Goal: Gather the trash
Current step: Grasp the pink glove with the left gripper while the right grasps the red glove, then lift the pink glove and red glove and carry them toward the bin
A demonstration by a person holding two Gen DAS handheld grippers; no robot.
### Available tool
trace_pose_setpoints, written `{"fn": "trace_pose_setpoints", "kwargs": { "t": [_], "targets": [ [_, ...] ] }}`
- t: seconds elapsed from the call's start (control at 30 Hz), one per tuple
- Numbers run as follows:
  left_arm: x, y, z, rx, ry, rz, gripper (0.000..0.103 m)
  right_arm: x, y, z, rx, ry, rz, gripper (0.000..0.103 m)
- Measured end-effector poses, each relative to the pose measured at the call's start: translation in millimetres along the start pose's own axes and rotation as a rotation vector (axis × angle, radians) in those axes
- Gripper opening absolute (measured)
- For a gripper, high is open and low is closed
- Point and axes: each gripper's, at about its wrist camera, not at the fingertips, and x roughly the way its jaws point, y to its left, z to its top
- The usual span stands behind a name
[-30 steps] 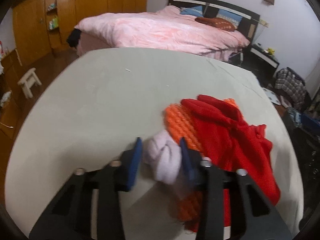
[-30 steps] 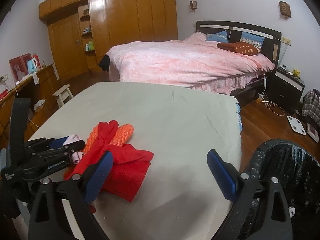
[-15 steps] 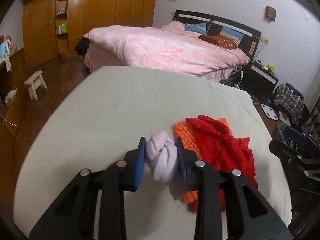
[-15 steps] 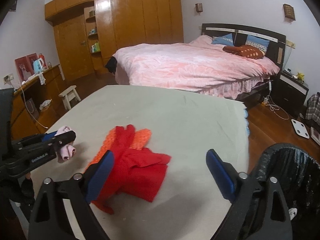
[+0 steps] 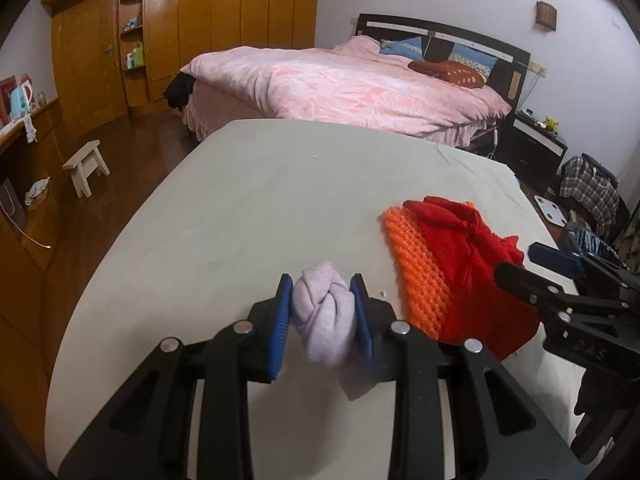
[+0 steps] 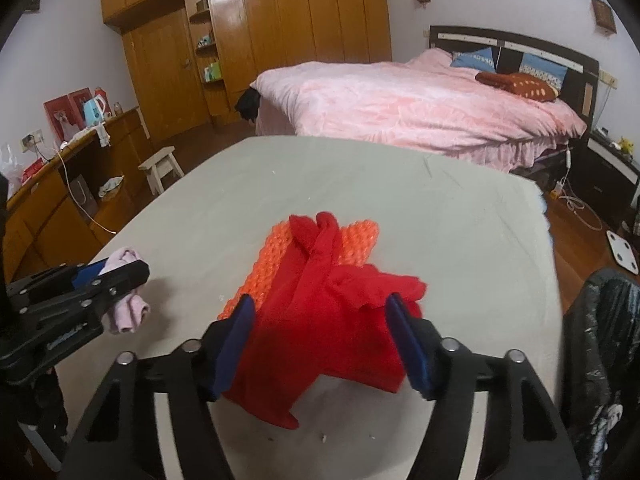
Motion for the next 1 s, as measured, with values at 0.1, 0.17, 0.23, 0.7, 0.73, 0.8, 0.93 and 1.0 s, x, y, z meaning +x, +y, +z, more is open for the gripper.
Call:
{"fn": "trace_pose_setpoints", "kwargs": {
  "t": [0.1, 0.17, 0.23, 0.7, 0.73, 0.8, 0.93, 1.0],
  "targets": [
    [0, 1, -3, 0.000, 0.002, 0.000, 0.028, 5, 2, -1, -0.003, 0.017, 0.004, 0.053],
    [1, 1, -4, -0.004, 0.003, -0.003, 0.028, 7, 4, -2, -0.004, 0.031, 0.017, 0.045],
    [1, 2, -3, -0.007, 0.004, -0.006, 0.029, 7, 6, -2, -0.011, 0.040, 0.032, 0.035],
    [-9, -2, -2, -0.006, -0.018, -0.011, 0.029, -18, 4, 9, -0.041, -0.001, 0.076, 0.015],
    [-10, -2, -1, -0.006, -0.018, -0.011, 0.029, -21, 3, 10, -0.033, -0.004, 0.080, 0.015],
    [-10, -2, 0, -0.002, -0.023, -0.014, 0.029, -24, 2, 11, -0.032, -0.009, 0.079, 0.015],
    [-10, -3, 0, -0.001, -0.023, -0.021, 0.029, -16, -4, 6, -0.040, 0.029, 0.049, 0.017],
    [-10, -6, -1, 0.003, -0.020, -0.024, 0.029, -12, -8, 1, -0.031, 0.044, 0.045, 0.017]
  ]
}}
